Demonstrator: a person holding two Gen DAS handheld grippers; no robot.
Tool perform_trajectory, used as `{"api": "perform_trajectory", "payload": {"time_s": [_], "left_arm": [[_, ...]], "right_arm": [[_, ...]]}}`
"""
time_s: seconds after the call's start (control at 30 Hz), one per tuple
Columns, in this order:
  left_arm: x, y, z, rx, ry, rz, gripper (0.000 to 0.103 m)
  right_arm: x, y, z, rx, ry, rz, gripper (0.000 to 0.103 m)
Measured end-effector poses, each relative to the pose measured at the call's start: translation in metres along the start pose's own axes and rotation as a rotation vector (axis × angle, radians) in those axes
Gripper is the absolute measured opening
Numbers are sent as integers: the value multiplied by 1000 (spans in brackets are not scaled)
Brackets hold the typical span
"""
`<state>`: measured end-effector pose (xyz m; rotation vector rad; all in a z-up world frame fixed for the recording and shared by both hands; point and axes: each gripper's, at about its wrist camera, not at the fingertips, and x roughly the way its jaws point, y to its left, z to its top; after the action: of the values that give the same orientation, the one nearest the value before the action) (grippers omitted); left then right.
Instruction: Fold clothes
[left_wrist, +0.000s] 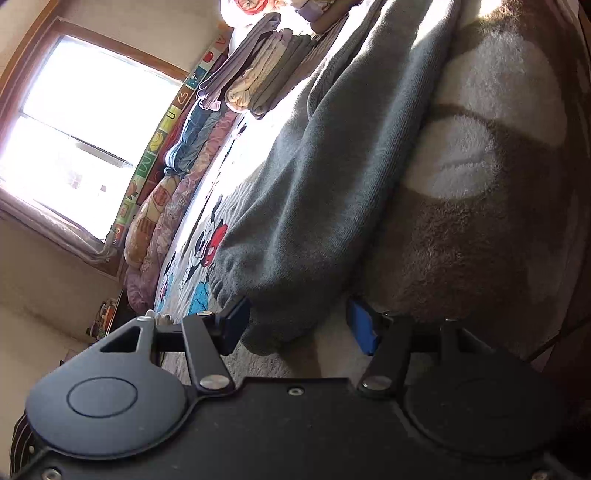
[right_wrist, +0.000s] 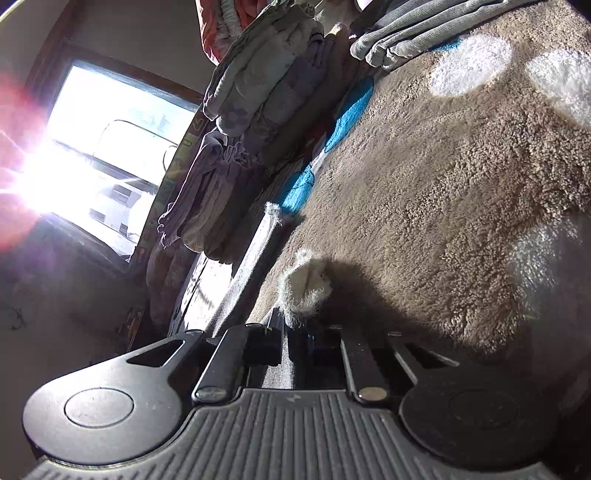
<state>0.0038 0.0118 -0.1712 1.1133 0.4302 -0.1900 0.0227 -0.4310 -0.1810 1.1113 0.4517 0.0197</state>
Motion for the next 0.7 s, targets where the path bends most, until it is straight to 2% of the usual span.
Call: {"api": "perform_trajectory", "payload": {"time_s": [0.13,0.17,0.2,0.23,0.27,0.33,0.47,0.7], "left_arm": [[2,-3,-1,38,4,50,60],[3,-3,-2,44,8,60,55],[5,-3,-1,46,20,66,44],[7,-2,-1,50,36,71,20],[5,-1,0,48,36,72,10],[-4,5,1,25,21,82,6],[-25,18,4,-23,0,95,5],[-67,39,10,-115,-20,62,5]], "right_arm": [[-2,-3,1,37,-13,37,9],[-2,-3,1,46,-17,46,9],[-3,-4,1,55,-20,55,8],[-3,-5,2,64,-23,64,8],[-3,-4,1,70,-24,73,8],[-5,-3,1,83,-29,77,8],[-16,4,0,143,-45,131,7],[-55,18,-7,264,-88,214,7]]}}
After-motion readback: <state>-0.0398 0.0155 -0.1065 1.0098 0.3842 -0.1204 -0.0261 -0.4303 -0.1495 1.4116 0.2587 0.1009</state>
